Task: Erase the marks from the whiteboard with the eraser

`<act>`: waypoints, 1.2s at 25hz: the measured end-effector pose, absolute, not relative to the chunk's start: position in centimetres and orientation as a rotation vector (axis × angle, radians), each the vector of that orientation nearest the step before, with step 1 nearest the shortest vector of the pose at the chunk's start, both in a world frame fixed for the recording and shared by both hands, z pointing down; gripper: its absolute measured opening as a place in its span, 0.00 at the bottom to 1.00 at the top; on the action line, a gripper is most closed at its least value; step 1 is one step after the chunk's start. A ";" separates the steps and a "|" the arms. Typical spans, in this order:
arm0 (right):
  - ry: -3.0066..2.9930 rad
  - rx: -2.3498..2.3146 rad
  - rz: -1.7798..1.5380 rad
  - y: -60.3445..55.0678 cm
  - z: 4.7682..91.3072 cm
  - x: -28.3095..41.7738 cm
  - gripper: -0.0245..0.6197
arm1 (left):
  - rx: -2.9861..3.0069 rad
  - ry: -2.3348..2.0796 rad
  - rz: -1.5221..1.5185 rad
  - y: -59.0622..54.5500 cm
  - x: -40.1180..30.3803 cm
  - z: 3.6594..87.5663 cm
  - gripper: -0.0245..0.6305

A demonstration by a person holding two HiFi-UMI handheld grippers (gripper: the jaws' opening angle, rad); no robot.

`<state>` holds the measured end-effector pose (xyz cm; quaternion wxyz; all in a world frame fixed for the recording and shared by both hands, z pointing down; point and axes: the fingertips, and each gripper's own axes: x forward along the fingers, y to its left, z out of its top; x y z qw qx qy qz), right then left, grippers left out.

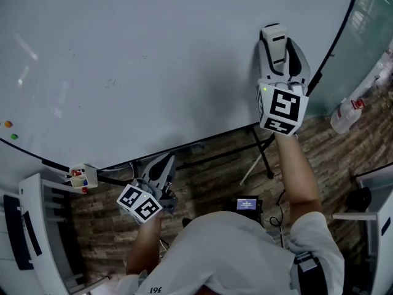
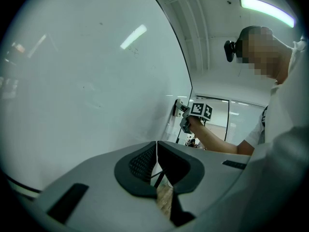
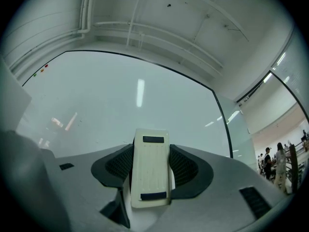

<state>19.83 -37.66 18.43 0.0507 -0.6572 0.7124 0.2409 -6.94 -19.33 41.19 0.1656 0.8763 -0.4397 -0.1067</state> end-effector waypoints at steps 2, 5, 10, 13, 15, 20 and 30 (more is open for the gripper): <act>2.158 -2.027 0.709 -37.8 18.4 20.4 0.43 | 2.495 -1.254 -0.300 -19.1 -7.3 41.2 0.05; 2.133 -2.075 0.683 -37.9 18.3 21.5 0.43 | 2.495 -1.259 -0.299 -18.9 -7.8 41.1 0.05; 2.086 -2.118 0.659 -37.1 17.6 22.8 0.43 | 2.507 -1.278 -0.312 -18.8 -9.0 40.3 0.05; 2.087 -2.113 0.658 -36.2 17.2 22.5 0.43 | 2.521 -1.292 -0.321 -18.7 -9.7 39.5 0.05; 2.095 -2.108 0.661 -35.6 17.2 21.9 0.43 | 2.529 -1.307 -0.329 -18.6 -10.5 39.0 0.05; 2.127 -2.085 0.677 -34.0 17.2 19.6 0.43 | 2.535 -1.348 -0.356 -17.9 -12.8 38.1 0.05; 2.199 -1.984 0.662 -30.1 17.5 13.0 0.43 | 2.538 -1.388 -0.357 -15.5 -16.8 37.5 0.05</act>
